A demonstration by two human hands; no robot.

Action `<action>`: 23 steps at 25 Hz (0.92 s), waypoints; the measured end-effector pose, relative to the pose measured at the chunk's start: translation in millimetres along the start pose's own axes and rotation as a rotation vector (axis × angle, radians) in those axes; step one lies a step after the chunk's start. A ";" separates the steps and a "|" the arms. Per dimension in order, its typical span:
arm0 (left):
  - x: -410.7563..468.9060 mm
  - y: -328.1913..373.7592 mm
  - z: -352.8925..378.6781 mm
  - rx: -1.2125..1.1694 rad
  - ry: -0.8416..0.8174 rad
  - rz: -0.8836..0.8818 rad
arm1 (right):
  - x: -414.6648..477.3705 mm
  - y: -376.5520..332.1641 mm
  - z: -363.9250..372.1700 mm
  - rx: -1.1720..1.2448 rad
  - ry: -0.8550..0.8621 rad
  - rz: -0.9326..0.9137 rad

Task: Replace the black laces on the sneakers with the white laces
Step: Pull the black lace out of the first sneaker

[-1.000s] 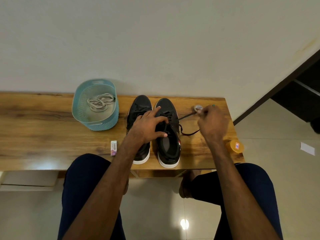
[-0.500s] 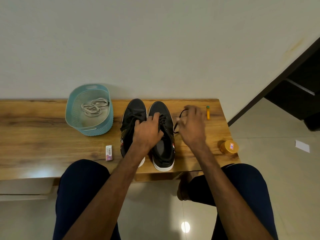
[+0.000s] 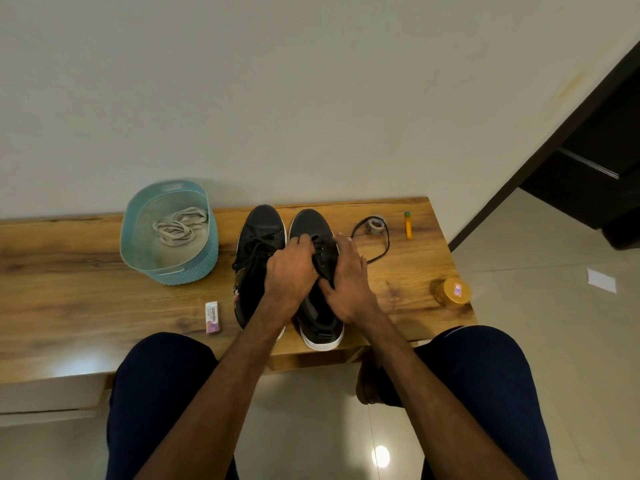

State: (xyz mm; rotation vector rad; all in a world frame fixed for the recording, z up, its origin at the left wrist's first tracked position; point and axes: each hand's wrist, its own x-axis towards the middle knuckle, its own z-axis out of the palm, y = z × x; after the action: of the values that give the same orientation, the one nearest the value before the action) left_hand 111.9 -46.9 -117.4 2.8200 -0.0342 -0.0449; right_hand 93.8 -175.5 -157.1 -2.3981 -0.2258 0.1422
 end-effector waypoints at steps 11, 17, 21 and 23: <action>9.2 -14.1 -0.2 -0.489 0.082 -0.313 | -5.0 2.5 1.7 -0.119 0.008 0.039; 4.8 -10.0 -13.1 -0.088 -0.023 0.103 | -0.7 5.2 4.8 -0.181 0.006 0.027; 7.8 -8.5 -5.5 0.066 0.022 0.056 | 0.8 6.6 4.1 -0.232 -0.046 0.046; 10.3 -6.7 -12.3 -0.475 0.038 -0.193 | 0.8 7.4 3.5 -0.234 -0.070 0.080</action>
State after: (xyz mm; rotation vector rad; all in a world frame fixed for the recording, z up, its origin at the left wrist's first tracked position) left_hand 122.7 -37.0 -108.2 2.3396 0.2277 -0.0378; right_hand 95.0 -178.4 -164.7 -2.6384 -0.1879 0.2484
